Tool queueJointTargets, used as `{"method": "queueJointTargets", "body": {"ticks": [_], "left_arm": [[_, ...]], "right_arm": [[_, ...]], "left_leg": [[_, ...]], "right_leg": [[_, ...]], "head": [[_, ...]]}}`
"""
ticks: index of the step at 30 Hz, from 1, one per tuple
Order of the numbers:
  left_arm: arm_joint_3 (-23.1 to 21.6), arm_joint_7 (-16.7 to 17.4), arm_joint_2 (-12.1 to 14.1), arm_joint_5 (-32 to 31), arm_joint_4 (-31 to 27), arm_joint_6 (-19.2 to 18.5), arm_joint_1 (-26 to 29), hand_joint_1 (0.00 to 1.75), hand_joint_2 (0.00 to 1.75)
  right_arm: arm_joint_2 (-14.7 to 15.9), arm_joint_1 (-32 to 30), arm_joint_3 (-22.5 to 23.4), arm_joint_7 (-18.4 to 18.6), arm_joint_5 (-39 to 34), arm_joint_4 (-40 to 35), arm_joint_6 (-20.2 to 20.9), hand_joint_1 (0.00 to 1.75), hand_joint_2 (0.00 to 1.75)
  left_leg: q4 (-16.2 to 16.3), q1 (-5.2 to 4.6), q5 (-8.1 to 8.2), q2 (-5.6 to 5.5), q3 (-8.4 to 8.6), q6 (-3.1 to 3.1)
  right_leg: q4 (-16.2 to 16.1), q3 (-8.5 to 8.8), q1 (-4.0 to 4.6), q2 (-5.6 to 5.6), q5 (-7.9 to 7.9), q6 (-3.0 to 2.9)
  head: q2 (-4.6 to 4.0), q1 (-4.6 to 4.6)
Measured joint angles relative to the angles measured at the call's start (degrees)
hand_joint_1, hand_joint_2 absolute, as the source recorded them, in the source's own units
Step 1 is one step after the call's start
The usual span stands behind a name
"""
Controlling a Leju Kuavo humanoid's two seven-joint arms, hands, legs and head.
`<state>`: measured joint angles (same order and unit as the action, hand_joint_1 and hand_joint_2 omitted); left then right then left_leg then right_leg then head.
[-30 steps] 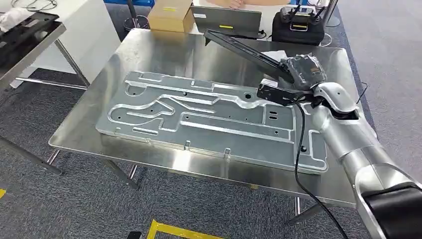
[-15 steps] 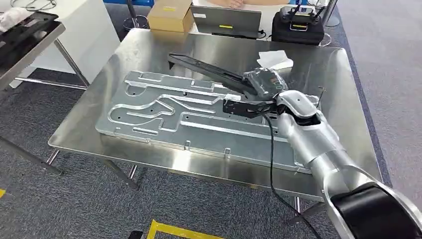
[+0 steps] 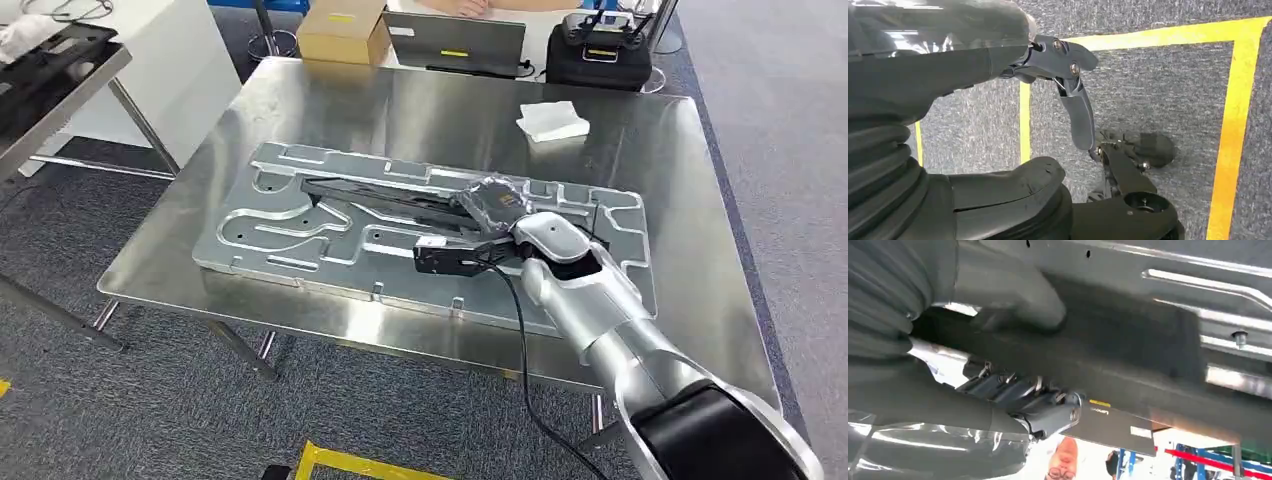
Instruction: Take the parts from the cabinet and place them on the table.
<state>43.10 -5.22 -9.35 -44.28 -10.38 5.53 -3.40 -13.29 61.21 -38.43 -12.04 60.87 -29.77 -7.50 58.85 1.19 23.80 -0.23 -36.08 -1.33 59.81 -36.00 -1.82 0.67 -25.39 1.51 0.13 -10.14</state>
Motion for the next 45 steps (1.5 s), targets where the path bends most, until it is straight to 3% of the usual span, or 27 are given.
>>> {"method": "queueJointTargets", "body": {"ticks": [29, 31, 34, 37, 41, 42, 45], "left_arm": [[2.1, 0.44, -0.37, 1.46, 0.0, 0.39, 0.06, 0.0, 0.0], [2.23, 0.42, -0.44, 1.92, 0.0, 0.35, 0.06, 0.0, 0.0], [2.6, 0.42, -0.55, 2.4, 0.0, 0.26, 0.08, 0.0, 0.0], [2.97, 0.31, -0.7, 2.23, 0.0, 0.2, 0.18, 0.0, 0.0], [3.58, -0.28, -0.94, 2.05, 0.0, 0.22, 0.47, 0.0, 0.0], [3.61, -0.46, -0.98, 2.01, 0.0, 0.17, 0.56, 0.0, 0.0], [3.63, -0.5, -0.98, 1.99, 0.0, 0.15, 0.57, 0.0, 0.0]], "right_arm": [[-1.92, -0.27, -0.48, -0.42, -0.64, -0.15, 1.01, 0.0, 1.75], [-1.99, -0.55, 0.37, -2.06, -3.97, -0.57, 1.6, 0.0, 1.75], [-2.19, -2.3, 4.69, -5.36, -16.83, -4.47, 6.76, 0.0, 1.75], [-2.16, -5.34, 11.27, -5.29, -33.4, -14.53, 12.49, 0.0, 1.75], [-0.23, -9.43, 18.2, -4.78, -55.74, -34.78, 14.49, 0.0, 1.75], [0.53, -10.32, 19.26, -5.42, -59.1, -38.95, 14.67, 0.0, 1.75], [0.71, -10.46, 19.47, -5.57, -59.65, -39.78, 14.69, 0.0, 1.75]], "left_leg": [[0.0, 0.0, 0.0, 0.0, 0.03, 0.0], [0.0, 0.0, 0.0, 0.0, 0.03, 0.0], [0.02, 0.0, 0.0, 0.0, 0.03, 0.0], [0.04, 0.0, 0.0, -0.05, 0.0, 0.0], [0.1, 0.0, 0.0, -0.16, -0.05, 0.0], [0.11, 0.0, 0.0, -0.2, -0.06, 0.01], [0.11, 0.0, 0.0, -0.2, -0.05, 0.01]], "right_leg": [[0.0, 0.04, 0.0, -0.01, 0.0, 0.0], [0.0, 0.04, 0.0, -0.01, 0.0, 0.0], [0.0, 0.04, 0.0, -0.01, 0.01, 0.0], [0.0, 0.02, 0.0, -0.06, 0.0, 0.0], [-0.1, 0.0, 0.0, -0.23, 0.0, 0.0], [-0.14, 0.01, 0.0, -0.26, -0.01, 0.01], [-0.14, 0.01, 0.0, -0.26, -0.01, 0.01]], "head": [[0.0, 0.0], [0.0, 0.0], [0.0, 0.0], [0.0, 0.0], [0.0, 0.0], [0.0, -0.02], [0.0, -0.02]]}}
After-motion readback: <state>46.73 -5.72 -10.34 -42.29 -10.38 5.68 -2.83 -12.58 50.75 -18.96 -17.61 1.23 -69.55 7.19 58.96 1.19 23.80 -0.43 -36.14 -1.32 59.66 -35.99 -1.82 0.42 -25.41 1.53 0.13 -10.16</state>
